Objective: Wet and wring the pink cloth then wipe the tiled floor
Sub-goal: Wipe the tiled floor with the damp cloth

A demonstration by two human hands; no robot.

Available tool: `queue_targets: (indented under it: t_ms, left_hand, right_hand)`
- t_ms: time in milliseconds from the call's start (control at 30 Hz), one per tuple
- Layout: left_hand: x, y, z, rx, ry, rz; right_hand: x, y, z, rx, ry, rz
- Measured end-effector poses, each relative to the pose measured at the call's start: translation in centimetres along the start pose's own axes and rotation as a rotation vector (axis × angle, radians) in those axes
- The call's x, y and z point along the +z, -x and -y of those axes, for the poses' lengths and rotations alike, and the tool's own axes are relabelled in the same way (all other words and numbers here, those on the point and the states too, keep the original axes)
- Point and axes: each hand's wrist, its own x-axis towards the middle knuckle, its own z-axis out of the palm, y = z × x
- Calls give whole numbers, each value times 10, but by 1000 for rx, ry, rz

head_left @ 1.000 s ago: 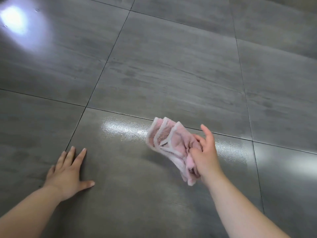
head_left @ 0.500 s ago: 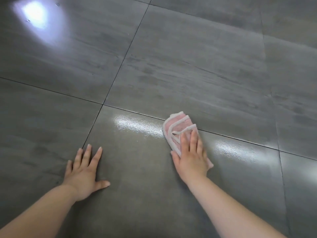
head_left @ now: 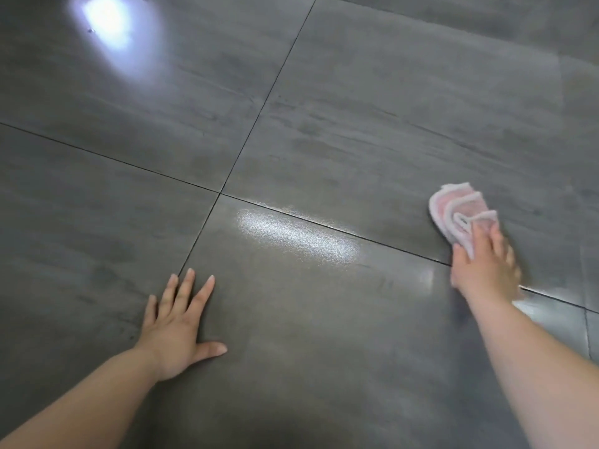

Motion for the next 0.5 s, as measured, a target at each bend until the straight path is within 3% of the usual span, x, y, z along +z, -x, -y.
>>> queue_targets:
  t_ms: [100, 167, 233, 400, 467, 500]
  left_hand:
    - [1, 0, 0, 1, -8, 11]
    - [0, 0, 0, -3, -17, 7]
    - [-2, 0, -1, -8, -21, -1]
    - [1, 3, -1, -12, -42, -44]
    - [0, 4, -2, -5, -56, -61]
    - [0, 4, -1, -5, -58, -64]
  right_hand:
    - [10, 13, 19, 300, -108, -102]
    - [25, 30, 58, 300, -174, -112]
    - [38, 50, 100, 80, -151, -43]
    - [63, 101, 152, -817, 31, 331]
    - [58, 89, 133, -946, 62, 323]
    - [54, 79, 120, -923, 96, 254]
